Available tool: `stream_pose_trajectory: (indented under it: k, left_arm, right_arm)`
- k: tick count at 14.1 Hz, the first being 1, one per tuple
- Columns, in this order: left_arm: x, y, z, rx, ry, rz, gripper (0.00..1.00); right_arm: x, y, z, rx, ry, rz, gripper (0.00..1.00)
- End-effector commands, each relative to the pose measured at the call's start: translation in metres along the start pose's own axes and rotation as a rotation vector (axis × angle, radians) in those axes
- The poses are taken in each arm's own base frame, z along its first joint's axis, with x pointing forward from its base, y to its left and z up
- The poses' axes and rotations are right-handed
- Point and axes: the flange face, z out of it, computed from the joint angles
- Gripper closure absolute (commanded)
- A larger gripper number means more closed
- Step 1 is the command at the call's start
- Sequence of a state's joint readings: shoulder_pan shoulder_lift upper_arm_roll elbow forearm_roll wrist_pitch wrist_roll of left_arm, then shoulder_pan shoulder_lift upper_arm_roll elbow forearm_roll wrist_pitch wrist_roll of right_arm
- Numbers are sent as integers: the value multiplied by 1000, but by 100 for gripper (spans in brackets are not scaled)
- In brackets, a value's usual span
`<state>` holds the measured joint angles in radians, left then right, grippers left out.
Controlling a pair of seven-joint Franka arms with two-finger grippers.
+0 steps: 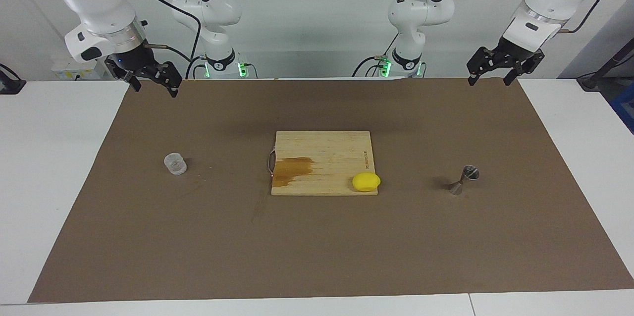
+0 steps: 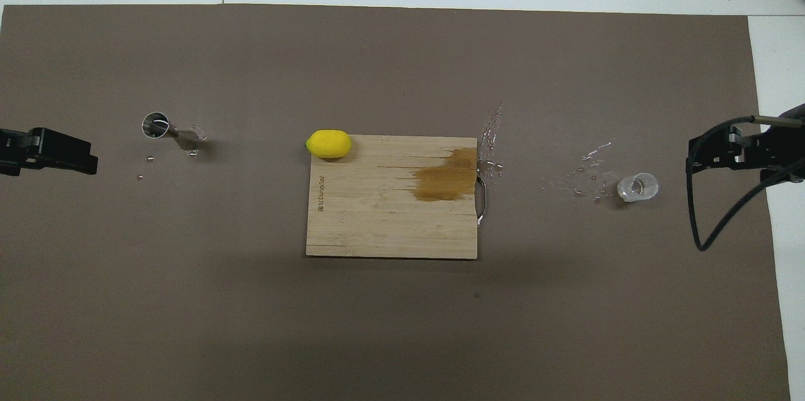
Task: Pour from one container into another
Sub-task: 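Reach the left gripper toward the small silver metal cup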
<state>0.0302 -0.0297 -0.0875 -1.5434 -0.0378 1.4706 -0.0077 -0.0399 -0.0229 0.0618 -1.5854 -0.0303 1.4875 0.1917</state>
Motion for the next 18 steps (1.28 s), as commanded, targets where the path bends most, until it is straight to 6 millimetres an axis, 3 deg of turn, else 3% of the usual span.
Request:
stream_pose_trajectory:
  k: [1,5,11,14,16,18]
  left_arm:
    - [-5,2,-8,16,-1,3,0]
    - [-5,0,-8,13,5,0,0]
    - [-1,13,-4,16,42,23,0]
    - [5,8,12,14,38,13,0]
    - [10,-4,35,-21,-11,-16,0]
    - [14,-37,65,-111,-68,-99,0]
  right_arm:
    - [-9,1,-6,3,1,-67,0]
    - [-5,0,-10,-9,23,-70,0]
    - [-5,2,-11,6,16,-65,0]
    - [-6,4,-10,10,13,-63,0]
    - [-7,5,-13,11,18,-61,0]
    - [-7,5,-13,11,18,-59,0]
